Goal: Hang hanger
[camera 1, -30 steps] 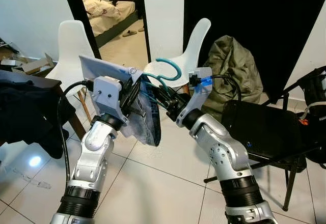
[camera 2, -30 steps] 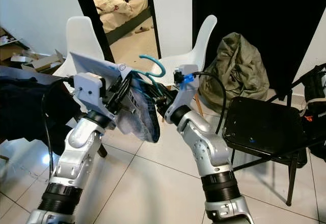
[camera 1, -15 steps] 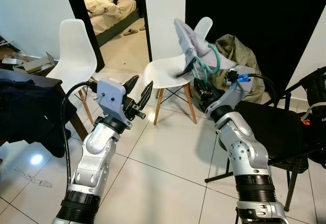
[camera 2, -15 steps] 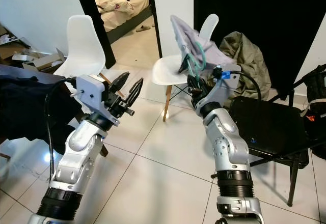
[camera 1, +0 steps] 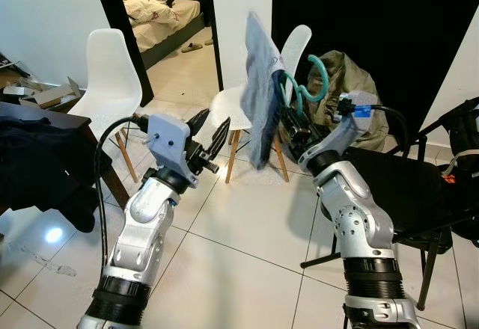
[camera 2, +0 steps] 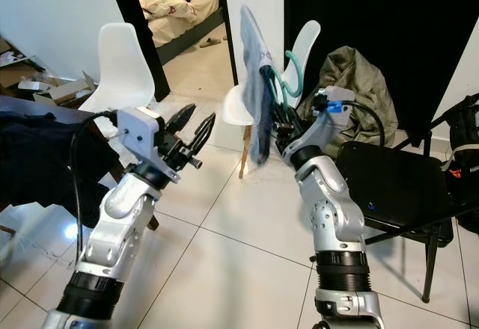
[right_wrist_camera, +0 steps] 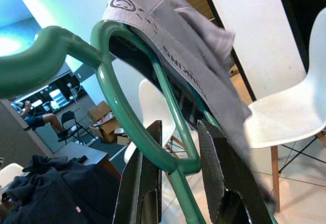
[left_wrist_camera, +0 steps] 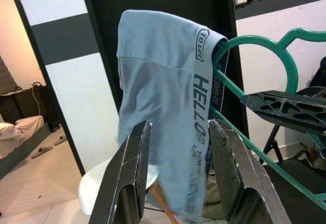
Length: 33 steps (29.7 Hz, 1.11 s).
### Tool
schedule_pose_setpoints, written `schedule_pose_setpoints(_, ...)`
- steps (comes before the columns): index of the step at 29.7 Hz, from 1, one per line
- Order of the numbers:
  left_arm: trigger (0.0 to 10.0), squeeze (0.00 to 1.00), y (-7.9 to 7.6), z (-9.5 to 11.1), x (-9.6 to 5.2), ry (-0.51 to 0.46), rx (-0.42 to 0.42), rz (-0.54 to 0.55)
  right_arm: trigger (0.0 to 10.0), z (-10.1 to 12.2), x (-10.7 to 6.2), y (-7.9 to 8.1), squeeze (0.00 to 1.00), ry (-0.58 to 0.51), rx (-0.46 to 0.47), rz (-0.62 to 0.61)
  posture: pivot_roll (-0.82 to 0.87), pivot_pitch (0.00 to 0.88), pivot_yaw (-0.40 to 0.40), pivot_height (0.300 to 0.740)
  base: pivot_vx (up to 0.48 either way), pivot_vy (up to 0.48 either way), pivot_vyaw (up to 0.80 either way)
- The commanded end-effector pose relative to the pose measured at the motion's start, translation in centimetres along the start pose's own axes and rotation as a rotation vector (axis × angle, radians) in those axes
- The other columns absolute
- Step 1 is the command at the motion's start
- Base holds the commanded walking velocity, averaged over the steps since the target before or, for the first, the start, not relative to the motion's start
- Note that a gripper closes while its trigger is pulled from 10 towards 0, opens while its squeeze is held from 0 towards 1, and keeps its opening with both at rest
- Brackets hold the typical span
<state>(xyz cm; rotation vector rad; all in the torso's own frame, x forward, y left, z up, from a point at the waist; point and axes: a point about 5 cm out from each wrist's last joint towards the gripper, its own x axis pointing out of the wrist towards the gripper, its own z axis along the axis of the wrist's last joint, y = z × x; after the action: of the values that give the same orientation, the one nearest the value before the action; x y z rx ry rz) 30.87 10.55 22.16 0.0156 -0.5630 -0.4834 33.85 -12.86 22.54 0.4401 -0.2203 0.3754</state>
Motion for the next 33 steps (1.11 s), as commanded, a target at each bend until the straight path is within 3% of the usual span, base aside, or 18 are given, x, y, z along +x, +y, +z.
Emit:
schedule_pose_setpoints(1, 10.0, 0.00, -0.1, -0.1, 0.1, -0.003, 0.005, -0.009, 0.0, 0.2, 0.2, 1.2, 0.00, -0.018, 0.011, 0.059, -0.02, 0.036, 0.074, 0.740, 0.000, 0.000, 0.00)
schedule_pose_setpoints(9, 10.0, 0.00, 0.1, 0.4, 1.1, -0.033, 0.027, -0.012, 0.0, 0.1, 0.1, 2.7, 0.00, -0.023, 0.030, 0.151, -0.02, 0.036, 0.076, 0.740, 0.000, 0.000, 0.00)
schedule_pose_setpoints(11, 10.0, 0.00, 0.2, 0.6, 1.8, -0.062, 0.014, -0.009, 0.0, 0.4, -0.2, 3.9, 0.00, -0.041, 0.051, 0.234, -0.02, 0.036, 0.075, 0.740, 0.000, 0.000, 0.00)
schedule_pose_setpoints(19, 10.0, 0.00, 0.0, 1.1, 2.7, -0.109, -0.033, -0.014, 0.0, 1.3, -0.9, 5.8, 0.00, -0.078, 0.074, 0.381, -0.03, 0.036, 0.082, 0.740, 0.000, 0.000, 0.00)
schedule_pose_setpoints(33, 10.0, 0.00, -0.2, 1.7, 3.1, -0.146, -0.033, -0.028, 0.0, 1.3, -1.7, 7.3, 0.00, -0.075, 0.083, 0.503, -0.03, 0.033, 0.082, 0.740, 0.000, 0.000, 0.00)
